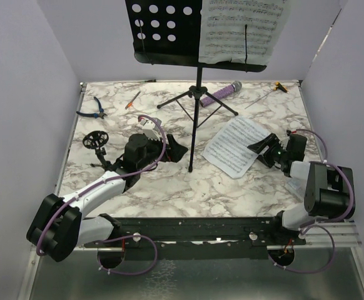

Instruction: Set up the instrument practice props

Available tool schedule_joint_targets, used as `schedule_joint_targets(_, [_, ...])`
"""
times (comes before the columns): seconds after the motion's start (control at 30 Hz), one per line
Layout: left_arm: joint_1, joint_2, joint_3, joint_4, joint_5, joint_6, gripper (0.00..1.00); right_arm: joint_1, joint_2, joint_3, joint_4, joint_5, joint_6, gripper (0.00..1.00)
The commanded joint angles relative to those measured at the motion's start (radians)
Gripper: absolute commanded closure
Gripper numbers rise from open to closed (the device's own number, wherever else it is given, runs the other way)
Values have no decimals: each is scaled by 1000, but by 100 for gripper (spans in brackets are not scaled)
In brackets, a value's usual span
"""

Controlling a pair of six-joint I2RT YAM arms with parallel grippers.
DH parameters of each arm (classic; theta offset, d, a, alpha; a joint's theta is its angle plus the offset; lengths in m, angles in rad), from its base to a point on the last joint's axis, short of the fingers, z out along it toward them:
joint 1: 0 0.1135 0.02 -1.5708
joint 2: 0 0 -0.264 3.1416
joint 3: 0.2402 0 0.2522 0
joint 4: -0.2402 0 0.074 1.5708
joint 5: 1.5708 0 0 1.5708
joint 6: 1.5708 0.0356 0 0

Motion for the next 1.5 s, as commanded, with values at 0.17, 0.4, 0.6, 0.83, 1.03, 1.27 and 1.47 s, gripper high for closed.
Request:
schedule_joint_targets(0.17, [-1, -2, 4, -3, -19, -3, 1, -6, 148, 26, 301, -229, 122, 42])
schedule_joint_targets(0.4, [-1, -1, 9, -3, -17, -10, 1, -5, 203, 35, 443, -247, 210, 53])
schedule_joint_targets(0.6, [-1, 2, 12, -2, -17, -13, 1, -4, 165, 21, 449, -148, 174, 54])
schedule_joint_targets(0.83, [-1, -1, 11, -3, -11, -3, 1, 11, 202, 12, 606, -175, 180, 56])
schedule_joint_targets(1.03, [-1, -14, 10, -3, -15, 2, 1, 58, 262, 74, 560, -148, 179, 57])
schedule_joint_targets(1.27, [-1, -19, 21, 0, 2, 18, 1, 65, 150, 117, 387, -131, 101, 91])
schedule_joint_targets(1.47, [-1, -5, 25, 61, 76, 25, 1, 64, -61, 191, 118, -218, 12, 100])
